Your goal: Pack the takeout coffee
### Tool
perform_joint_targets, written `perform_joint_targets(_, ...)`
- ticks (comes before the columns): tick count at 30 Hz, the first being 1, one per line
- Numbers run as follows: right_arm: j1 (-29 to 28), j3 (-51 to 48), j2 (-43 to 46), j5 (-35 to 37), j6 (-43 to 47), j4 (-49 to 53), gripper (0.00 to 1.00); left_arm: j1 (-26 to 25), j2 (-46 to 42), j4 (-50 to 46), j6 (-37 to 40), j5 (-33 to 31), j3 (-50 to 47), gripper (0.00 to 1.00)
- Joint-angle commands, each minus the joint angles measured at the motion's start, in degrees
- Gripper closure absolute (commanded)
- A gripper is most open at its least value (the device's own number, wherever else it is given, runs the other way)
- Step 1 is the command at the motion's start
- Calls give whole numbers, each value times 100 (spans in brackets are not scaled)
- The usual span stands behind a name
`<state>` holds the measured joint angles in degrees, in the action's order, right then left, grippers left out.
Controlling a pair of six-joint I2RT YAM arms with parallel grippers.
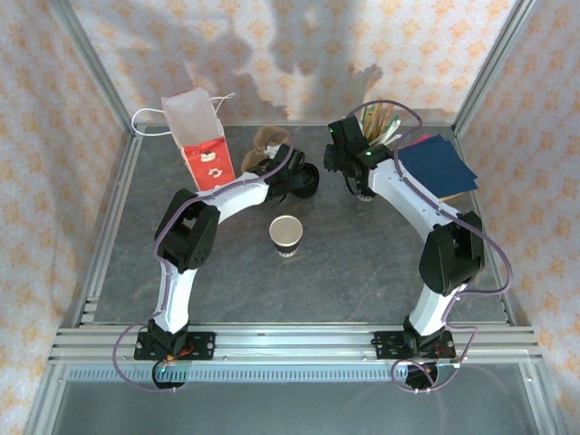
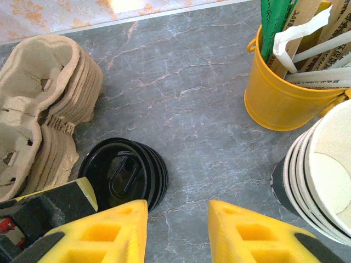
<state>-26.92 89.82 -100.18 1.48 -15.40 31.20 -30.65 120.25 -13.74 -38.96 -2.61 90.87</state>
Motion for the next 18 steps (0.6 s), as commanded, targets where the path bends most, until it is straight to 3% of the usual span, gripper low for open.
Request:
perform_joint_targets(1,46,-106,139,28,-60,-60,66,-18,-1,-173,125,-230,190,79)
perform_joint_targets(13,46,-166,156,-10,-71,-112,66,-11,-89,-86,178,-106,138,87)
perform_joint_targets(18,47,-127,-57,-528,-149,-176,65,10,-232,140,161,41,-55,87)
